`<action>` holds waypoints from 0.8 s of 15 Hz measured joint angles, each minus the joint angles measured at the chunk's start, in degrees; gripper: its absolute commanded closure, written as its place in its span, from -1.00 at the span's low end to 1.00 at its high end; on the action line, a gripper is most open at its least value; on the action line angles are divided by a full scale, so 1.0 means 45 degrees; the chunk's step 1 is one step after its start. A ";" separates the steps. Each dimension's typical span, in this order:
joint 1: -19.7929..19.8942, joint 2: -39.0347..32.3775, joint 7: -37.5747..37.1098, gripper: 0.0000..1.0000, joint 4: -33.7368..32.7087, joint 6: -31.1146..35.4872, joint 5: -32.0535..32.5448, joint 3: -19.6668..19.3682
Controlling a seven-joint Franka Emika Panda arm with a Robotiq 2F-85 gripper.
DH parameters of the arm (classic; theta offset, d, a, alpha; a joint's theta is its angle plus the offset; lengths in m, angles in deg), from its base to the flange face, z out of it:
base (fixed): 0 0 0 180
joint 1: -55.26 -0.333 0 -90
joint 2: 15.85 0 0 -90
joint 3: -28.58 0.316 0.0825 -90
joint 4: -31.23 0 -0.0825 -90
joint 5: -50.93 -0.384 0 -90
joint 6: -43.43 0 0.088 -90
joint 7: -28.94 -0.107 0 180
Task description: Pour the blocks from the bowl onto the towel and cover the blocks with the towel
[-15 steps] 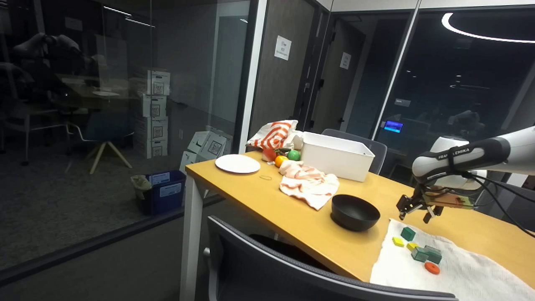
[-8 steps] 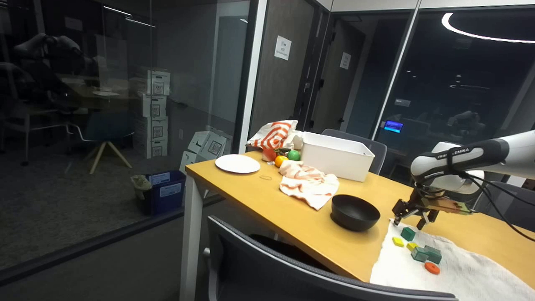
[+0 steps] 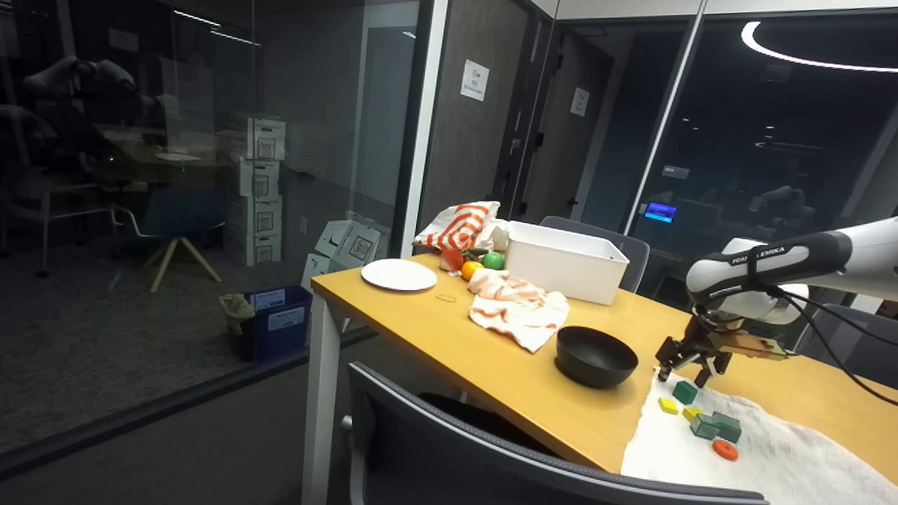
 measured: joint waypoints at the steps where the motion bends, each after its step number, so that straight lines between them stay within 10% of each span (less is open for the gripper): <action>1: 0.0000 0.0000 0.0125 -0.50 -0.0014 -0.0024 0.0000 0.0001; 12: 0.0065 0.0000 0.0629 0.87 -0.0322 -0.0055 0.0000 0.0001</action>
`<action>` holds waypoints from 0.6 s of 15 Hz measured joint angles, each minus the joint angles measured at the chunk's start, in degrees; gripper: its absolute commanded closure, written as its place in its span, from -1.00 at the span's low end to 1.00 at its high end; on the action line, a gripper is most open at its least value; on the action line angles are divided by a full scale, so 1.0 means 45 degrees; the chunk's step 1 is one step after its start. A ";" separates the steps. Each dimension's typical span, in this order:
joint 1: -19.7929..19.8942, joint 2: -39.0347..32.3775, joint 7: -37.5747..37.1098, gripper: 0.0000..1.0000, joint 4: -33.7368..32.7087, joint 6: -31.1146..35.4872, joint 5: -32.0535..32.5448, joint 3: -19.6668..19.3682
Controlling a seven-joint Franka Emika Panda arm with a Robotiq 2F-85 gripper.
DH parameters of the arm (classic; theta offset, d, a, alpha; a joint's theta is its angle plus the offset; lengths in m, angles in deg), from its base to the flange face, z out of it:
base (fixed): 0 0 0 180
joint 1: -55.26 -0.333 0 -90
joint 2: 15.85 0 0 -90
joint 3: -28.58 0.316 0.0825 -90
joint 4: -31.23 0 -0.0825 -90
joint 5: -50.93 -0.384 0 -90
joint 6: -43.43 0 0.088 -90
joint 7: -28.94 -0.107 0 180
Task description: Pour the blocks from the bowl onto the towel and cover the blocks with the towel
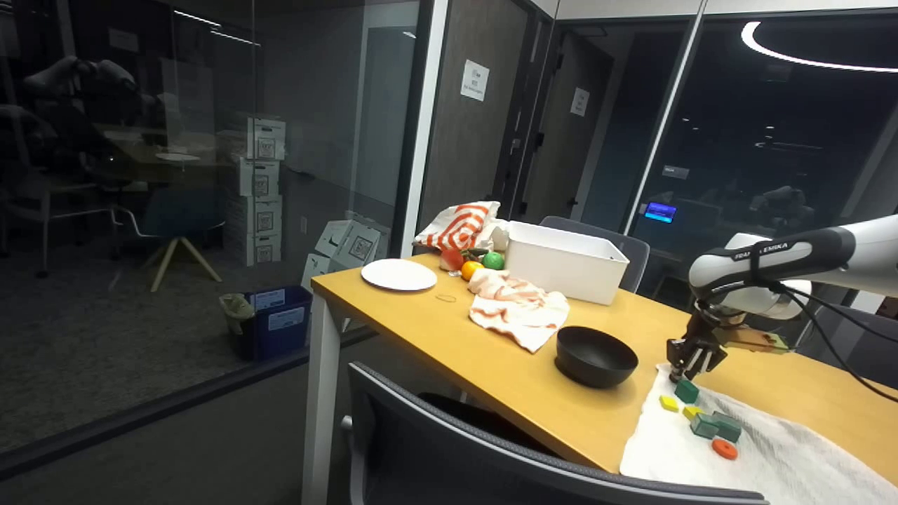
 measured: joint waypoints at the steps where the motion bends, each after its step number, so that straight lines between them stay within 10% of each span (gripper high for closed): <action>1: 0.0004 0.0000 0.0014 0.93 -0.0030 0.0000 0.0000 0.0000; 9: -0.0149 0.0462 -0.0100 0.88 -0.0341 0.0099 0.0198 -0.0097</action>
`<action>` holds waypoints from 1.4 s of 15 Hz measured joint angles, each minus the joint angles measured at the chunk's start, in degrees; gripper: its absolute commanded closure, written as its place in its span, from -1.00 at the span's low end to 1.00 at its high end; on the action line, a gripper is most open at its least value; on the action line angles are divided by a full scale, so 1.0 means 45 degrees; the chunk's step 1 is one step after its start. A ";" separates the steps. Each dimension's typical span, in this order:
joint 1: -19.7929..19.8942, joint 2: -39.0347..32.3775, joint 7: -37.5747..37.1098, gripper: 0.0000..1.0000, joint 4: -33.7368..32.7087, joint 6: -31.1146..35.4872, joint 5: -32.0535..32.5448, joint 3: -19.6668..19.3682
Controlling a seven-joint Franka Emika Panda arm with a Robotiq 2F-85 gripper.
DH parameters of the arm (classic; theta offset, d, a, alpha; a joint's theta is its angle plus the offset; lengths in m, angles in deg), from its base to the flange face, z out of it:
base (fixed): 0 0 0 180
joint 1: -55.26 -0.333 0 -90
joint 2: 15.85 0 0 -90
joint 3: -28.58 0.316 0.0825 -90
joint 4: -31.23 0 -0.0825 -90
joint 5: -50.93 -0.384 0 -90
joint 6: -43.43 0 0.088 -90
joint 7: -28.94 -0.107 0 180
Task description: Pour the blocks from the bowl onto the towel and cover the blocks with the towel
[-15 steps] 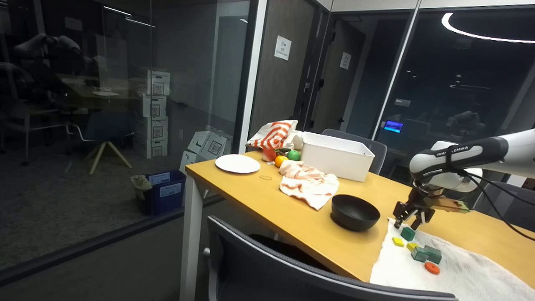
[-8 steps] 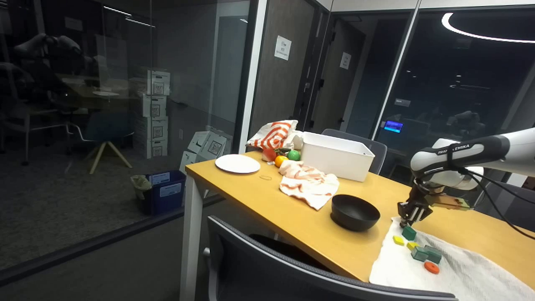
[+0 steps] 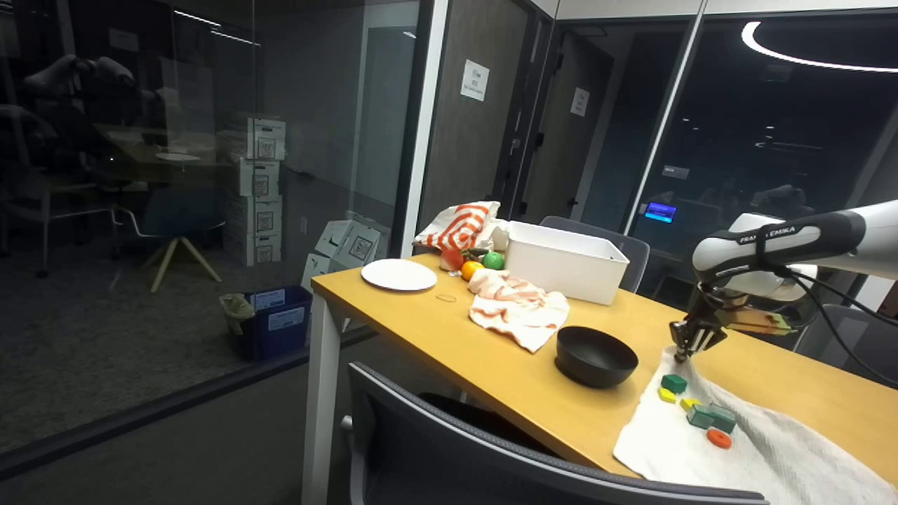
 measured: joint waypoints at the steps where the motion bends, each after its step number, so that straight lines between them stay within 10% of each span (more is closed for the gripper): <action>1: -0.0036 0.0176 -0.0125 0.86 -0.0014 -0.0018 0.0127 -0.0080; 21: -0.1419 0.2847 -0.3229 0.88 0.0741 -0.7823 0.4094 -0.1638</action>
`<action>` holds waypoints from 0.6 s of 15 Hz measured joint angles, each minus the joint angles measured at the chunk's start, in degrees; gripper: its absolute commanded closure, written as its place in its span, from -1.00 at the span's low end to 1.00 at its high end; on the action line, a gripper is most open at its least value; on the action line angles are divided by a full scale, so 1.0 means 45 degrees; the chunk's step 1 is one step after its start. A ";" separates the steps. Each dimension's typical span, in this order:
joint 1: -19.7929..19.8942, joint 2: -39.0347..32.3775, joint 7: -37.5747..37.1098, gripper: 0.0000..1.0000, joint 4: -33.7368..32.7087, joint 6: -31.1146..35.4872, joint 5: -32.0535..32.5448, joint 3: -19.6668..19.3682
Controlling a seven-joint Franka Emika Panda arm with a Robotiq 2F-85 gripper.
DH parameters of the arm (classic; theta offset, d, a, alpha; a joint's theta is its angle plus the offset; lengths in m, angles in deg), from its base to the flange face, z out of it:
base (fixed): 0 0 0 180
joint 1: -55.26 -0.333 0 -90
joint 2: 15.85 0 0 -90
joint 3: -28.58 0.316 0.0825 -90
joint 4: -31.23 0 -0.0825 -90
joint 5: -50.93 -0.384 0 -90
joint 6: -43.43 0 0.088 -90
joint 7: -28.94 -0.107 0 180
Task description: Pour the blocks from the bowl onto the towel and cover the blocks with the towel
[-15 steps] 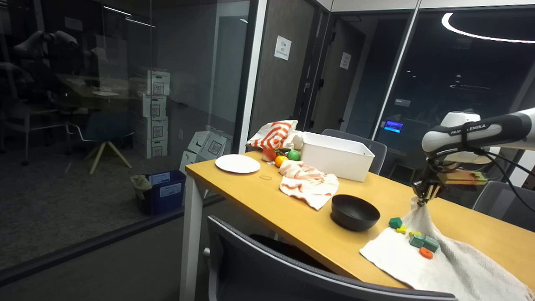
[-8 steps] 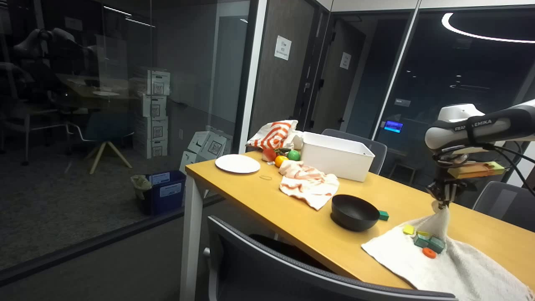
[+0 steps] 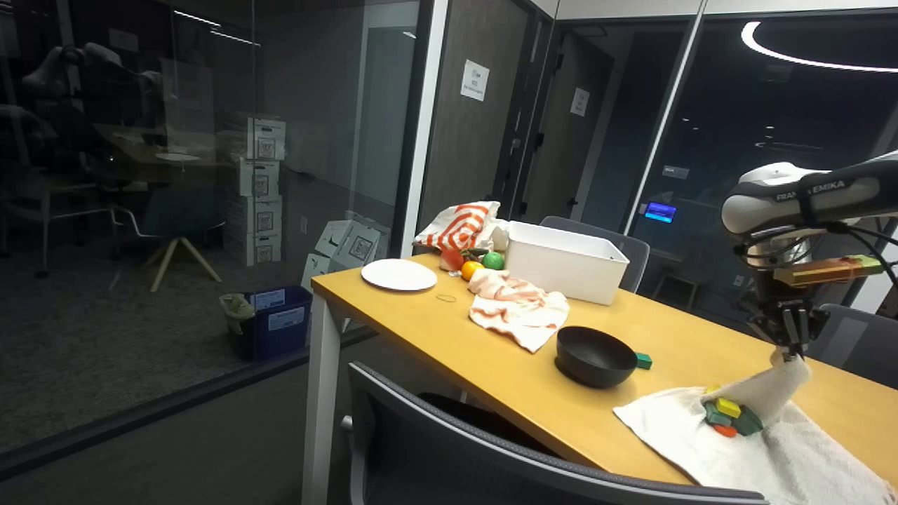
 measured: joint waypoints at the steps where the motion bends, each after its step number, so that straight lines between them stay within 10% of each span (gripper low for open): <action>1: 0.0019 0.0016 -0.0005 0.87 0.0052 -0.0414 -0.0044 0.0001; 9: 0.0823 -0.0149 -0.0804 0.90 0.1862 -0.1908 -0.2270 0.0003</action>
